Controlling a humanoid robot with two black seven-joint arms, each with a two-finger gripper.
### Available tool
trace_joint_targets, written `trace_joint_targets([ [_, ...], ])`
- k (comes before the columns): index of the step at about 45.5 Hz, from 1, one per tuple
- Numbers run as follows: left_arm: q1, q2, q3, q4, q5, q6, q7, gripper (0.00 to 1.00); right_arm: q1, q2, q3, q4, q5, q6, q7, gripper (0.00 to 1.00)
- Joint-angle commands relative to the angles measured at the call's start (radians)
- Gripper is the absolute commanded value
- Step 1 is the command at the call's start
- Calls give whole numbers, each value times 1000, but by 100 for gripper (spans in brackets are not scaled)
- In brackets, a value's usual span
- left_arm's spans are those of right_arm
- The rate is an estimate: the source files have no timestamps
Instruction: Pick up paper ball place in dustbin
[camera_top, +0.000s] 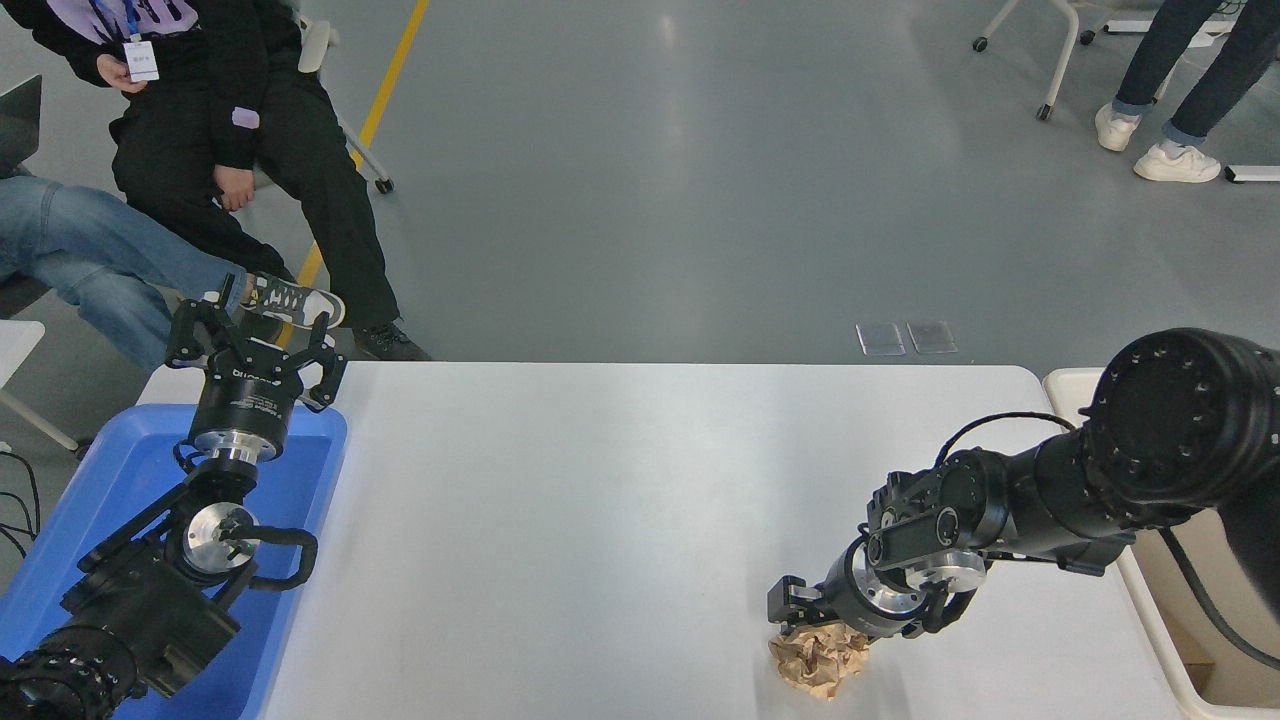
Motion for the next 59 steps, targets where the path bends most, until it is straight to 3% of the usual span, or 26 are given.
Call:
trace_joint_targets([
  [1, 0, 0, 0, 0, 0, 0, 0, 99, -11, 0, 1, -4, 50, 0, -4, 31],
  [9, 0, 0, 0, 0, 0, 0, 0, 99, 3, 0, -7, -1, 99, 12, -2, 0],
  [23, 0, 0, 0, 0, 0, 0, 0, 99, 33, -9, -10, 11, 101, 49, -2, 0],
  [33, 0, 0, 0, 0, 0, -2, 0, 99, 173, -113, -8, 101, 102, 127, -2, 0],
  [39, 0, 0, 1, 0, 0, 0, 0, 99, 302, -193, -10, 155, 102, 250, -1, 0],
  [50, 0, 0, 0, 0, 0, -2, 0, 99, 573, -268, -10, 167, 102, 623, 1, 0],
  [59, 0, 0, 0, 0, 0, -2, 0, 99, 740, -316, -11, 195, 130, 623, 1, 0],
])
